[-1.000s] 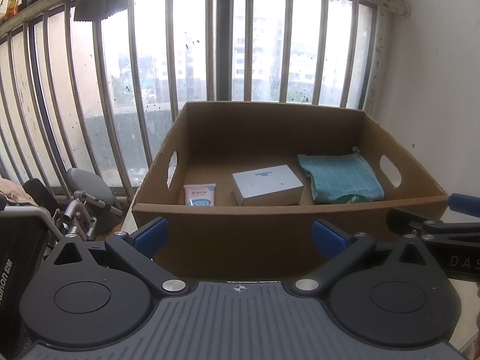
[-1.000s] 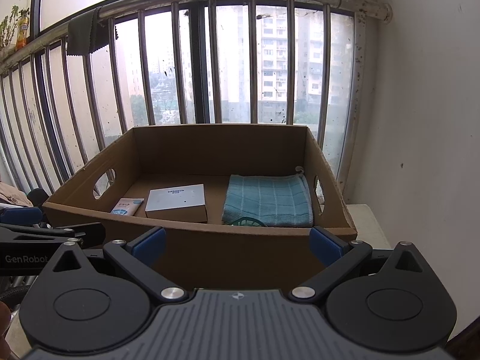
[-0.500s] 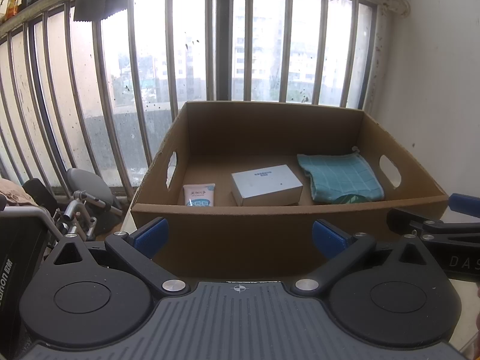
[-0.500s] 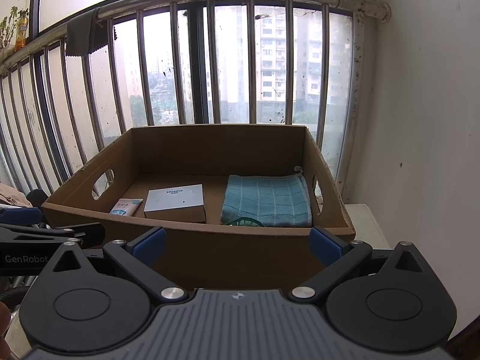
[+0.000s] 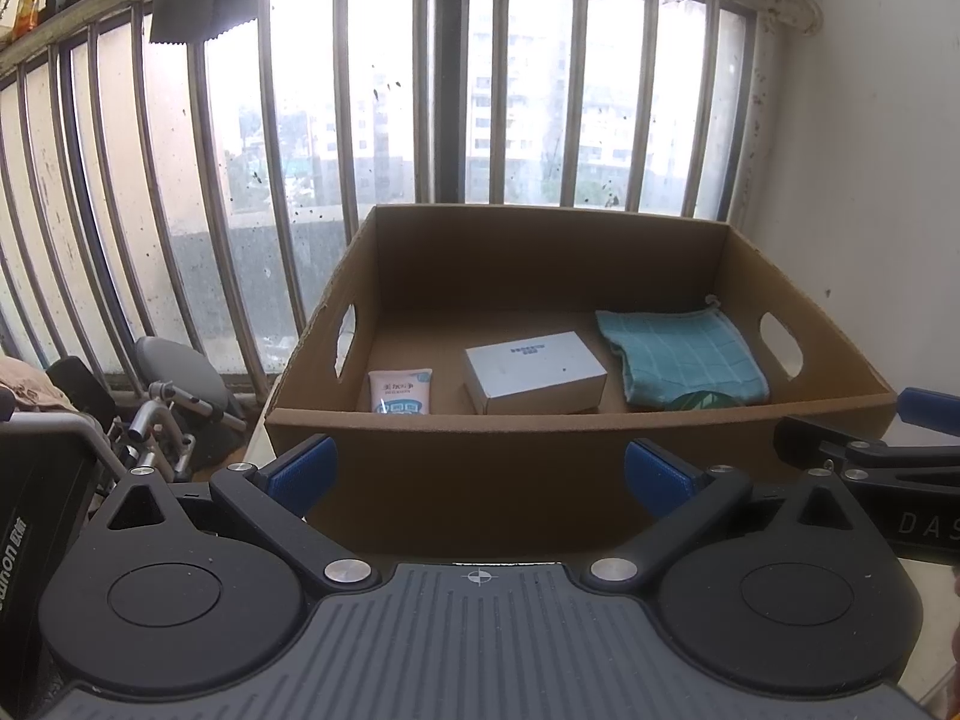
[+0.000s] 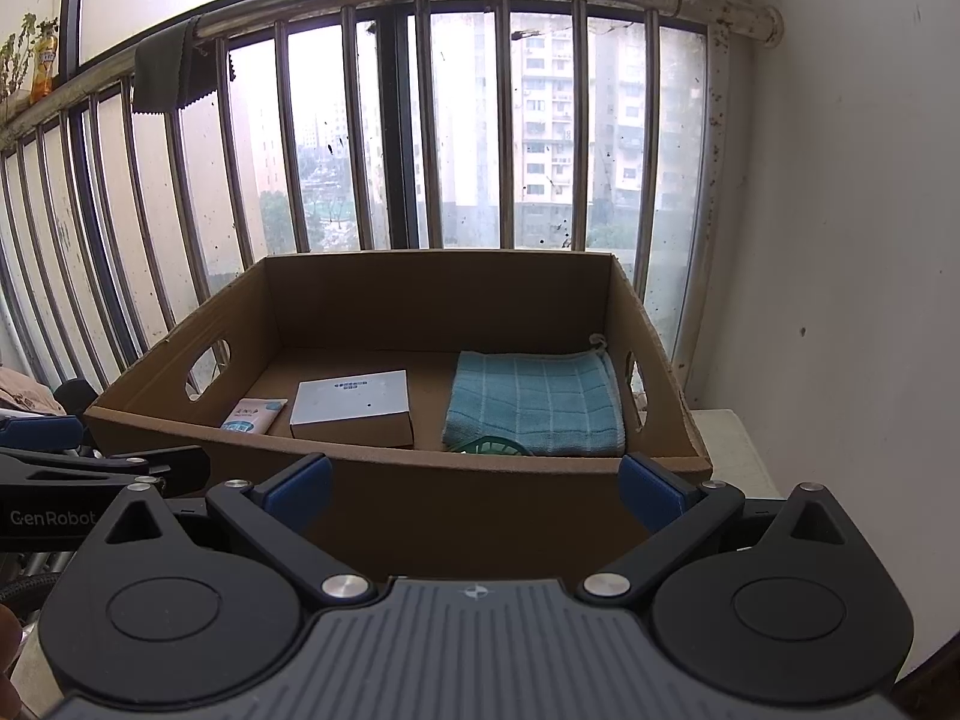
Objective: Organize objects
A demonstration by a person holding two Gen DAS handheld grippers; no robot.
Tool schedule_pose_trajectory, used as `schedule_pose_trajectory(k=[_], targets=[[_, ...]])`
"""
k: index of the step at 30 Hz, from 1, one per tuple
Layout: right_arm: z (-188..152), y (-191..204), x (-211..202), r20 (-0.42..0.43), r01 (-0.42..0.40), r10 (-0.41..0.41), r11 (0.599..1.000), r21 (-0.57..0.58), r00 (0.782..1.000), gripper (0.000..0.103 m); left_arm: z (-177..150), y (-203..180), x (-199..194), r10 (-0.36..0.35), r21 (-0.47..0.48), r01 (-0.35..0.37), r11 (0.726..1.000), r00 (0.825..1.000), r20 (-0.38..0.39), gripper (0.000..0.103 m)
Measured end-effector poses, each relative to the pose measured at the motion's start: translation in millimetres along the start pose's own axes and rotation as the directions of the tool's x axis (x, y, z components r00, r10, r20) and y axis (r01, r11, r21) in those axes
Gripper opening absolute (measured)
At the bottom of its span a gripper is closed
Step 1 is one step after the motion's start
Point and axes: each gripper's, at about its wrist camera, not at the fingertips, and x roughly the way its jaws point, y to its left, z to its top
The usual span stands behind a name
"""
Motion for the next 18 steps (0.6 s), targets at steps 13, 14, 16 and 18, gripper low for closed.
schedule_pose_trajectory(k=[13,14,16,18], targets=[[1.9,1.0,0.4,0.001,-0.001,0.001,1.000,-0.001,1.000,0.103,1.1,0.5,-0.2,0.003,0.002,-0.003,1.000,1.000,0.000,0.102],[1.7,1.1,0.2,0.001,0.000,0.000,1.000,0.000,1.000,0.103,1.5,0.3,-0.3,0.004,0.002,-0.004,1.000,1.000,0.000,0.102],[1.8,1.0,0.4,0.001,0.000,0.000,1.000,0.000,1.000,0.103,1.8,0.5,-0.4,0.005,0.002,-0.005,1.000,1.000,0.001,0.102],[1.6,1.0,0.3,0.001,0.000,0.000,1.000,0.000,1.000,0.103,1.7,0.3,-0.3,0.004,0.002,-0.004,1.000,1.000,0.000,0.102]])
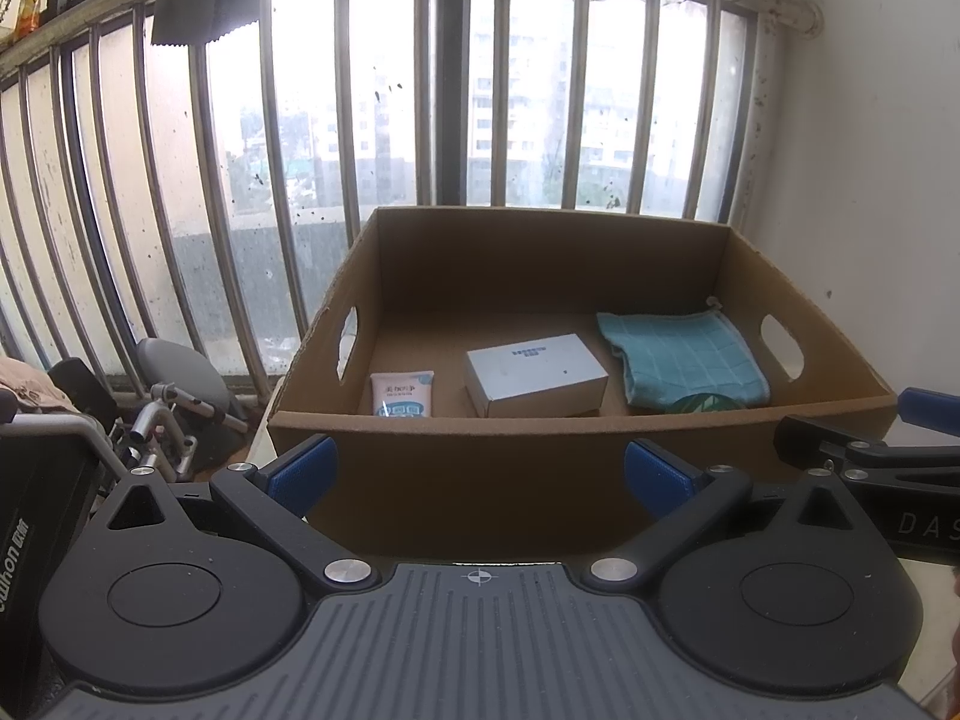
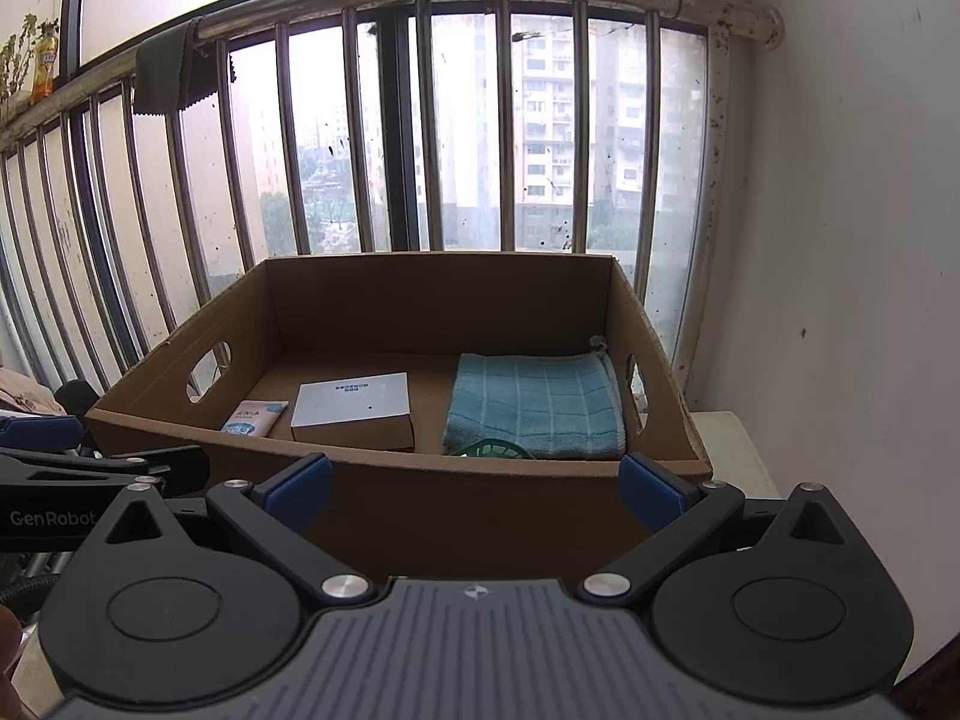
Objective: Organize objects
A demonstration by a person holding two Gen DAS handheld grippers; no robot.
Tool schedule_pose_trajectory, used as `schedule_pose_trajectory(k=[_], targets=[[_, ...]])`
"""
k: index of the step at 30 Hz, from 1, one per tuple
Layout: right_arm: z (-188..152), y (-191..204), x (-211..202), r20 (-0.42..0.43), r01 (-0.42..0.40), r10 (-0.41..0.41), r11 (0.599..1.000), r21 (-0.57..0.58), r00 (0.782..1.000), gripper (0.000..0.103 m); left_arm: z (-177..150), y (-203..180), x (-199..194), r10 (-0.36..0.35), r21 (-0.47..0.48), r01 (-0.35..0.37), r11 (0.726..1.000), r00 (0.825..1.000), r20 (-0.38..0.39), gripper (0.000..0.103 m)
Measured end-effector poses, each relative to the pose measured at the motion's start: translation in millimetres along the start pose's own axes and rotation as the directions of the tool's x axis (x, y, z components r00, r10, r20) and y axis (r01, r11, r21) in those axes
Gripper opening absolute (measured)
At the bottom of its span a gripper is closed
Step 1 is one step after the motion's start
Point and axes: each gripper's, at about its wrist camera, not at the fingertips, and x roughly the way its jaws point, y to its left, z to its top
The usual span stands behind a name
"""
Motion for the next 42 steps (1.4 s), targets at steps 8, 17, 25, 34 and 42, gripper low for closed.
schedule_pose_trajectory(k=[8,17,25,34,42], targets=[[0.3,-0.3,0.2,0.001,0.000,0.000,1.000,0.001,1.000,0.103,0.1,0.0,-0.6,0.001,0.000,-0.001,1.000,1.000,0.002,0.102],[0.5,-0.5,-0.5,0.001,0.000,0.000,1.000,0.000,1.000,0.103,1.2,-0.5,-0.6,0.002,0.000,-0.002,1.000,1.000,0.001,0.102],[1.8,0.9,-2.0,0.000,0.000,0.000,1.000,0.003,1.000,0.103,0.8,-0.5,-0.9,0.003,0.001,-0.003,1.000,1.000,0.002,0.102],[1.0,0.9,-2.0,0.000,0.000,0.000,1.000,0.006,1.000,0.103,0.9,-0.9,-1.2,0.005,0.002,-0.005,1.000,1.000,0.002,0.102],[0.5,0.2,-2.1,0.001,-0.001,0.001,1.000,0.006,1.000,0.103,1.3,-2.3,-2.0,0.005,0.000,-0.005,1.000,1.000,0.002,0.102]])
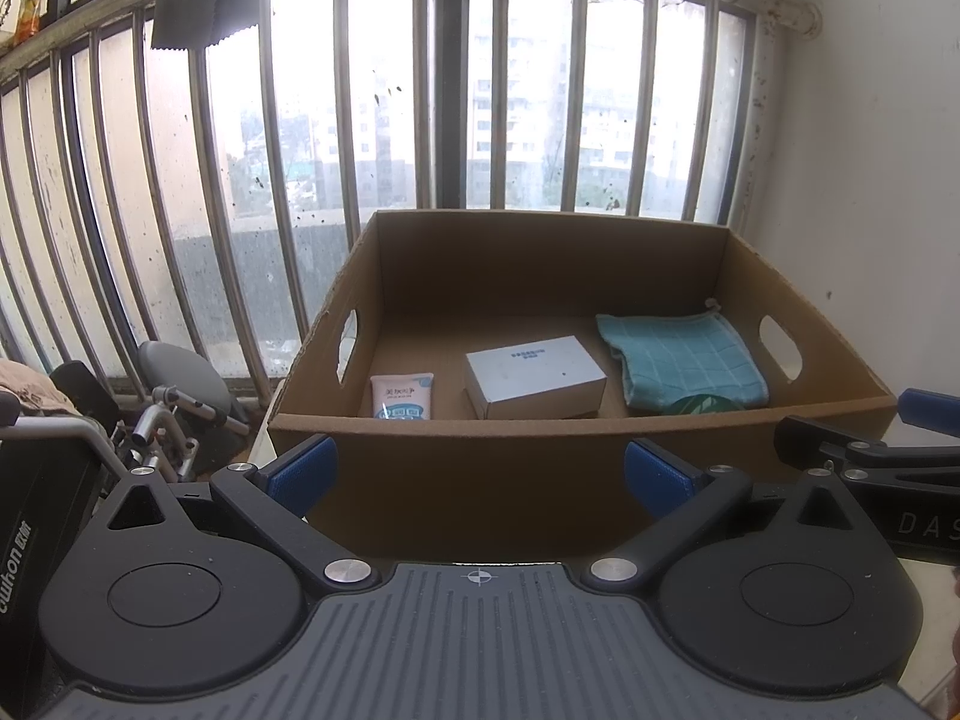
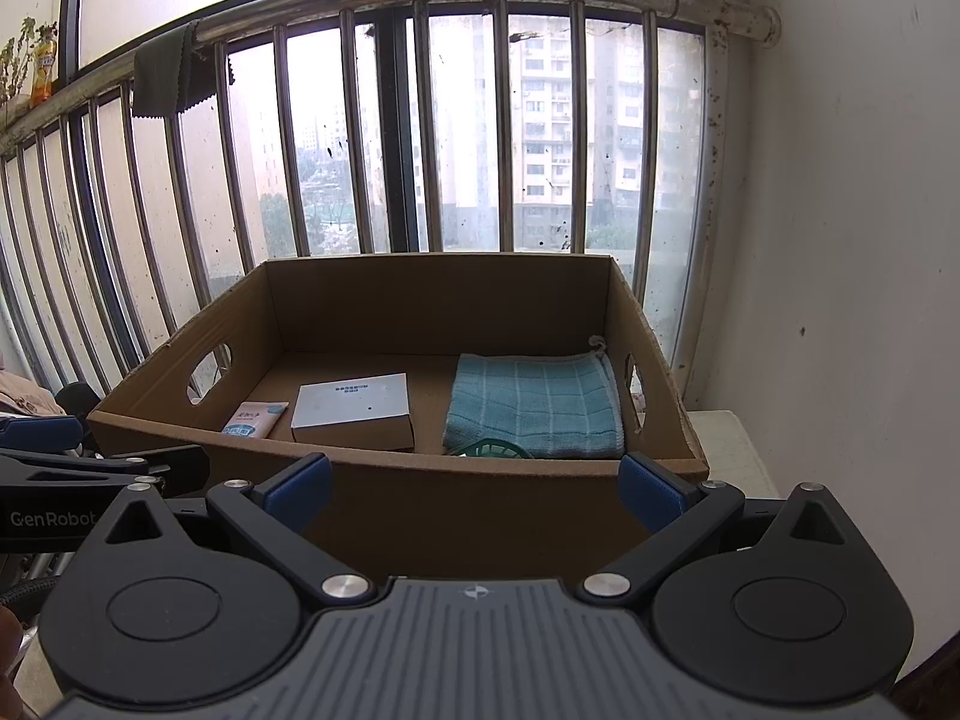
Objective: Organize objects
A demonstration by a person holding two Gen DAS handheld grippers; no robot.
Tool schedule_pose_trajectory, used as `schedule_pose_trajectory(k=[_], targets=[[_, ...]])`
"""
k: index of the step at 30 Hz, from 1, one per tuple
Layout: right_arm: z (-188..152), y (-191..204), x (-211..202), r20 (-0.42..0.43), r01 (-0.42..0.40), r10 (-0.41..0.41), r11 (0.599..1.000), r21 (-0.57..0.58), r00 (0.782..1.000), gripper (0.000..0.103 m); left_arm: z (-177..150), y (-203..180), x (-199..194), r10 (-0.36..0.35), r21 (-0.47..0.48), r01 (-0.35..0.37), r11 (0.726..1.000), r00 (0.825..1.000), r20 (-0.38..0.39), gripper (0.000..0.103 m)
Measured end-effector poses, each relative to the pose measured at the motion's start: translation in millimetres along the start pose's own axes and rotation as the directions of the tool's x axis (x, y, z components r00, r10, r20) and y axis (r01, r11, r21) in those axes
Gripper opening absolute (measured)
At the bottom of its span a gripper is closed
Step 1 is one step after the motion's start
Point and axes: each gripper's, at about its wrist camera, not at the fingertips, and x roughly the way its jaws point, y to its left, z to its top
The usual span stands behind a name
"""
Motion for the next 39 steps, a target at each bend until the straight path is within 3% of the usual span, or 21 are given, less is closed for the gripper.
schedule_pose_trajectory(k=[39], targets=[[0.8,0.2,-3.2,0.006,-0.003,0.003,1.000,0.005,1.000,0.103,2.1,-5.4,-5.1,0.012,0.003,-0.012,1.000,1.000,0.007,0.102]])
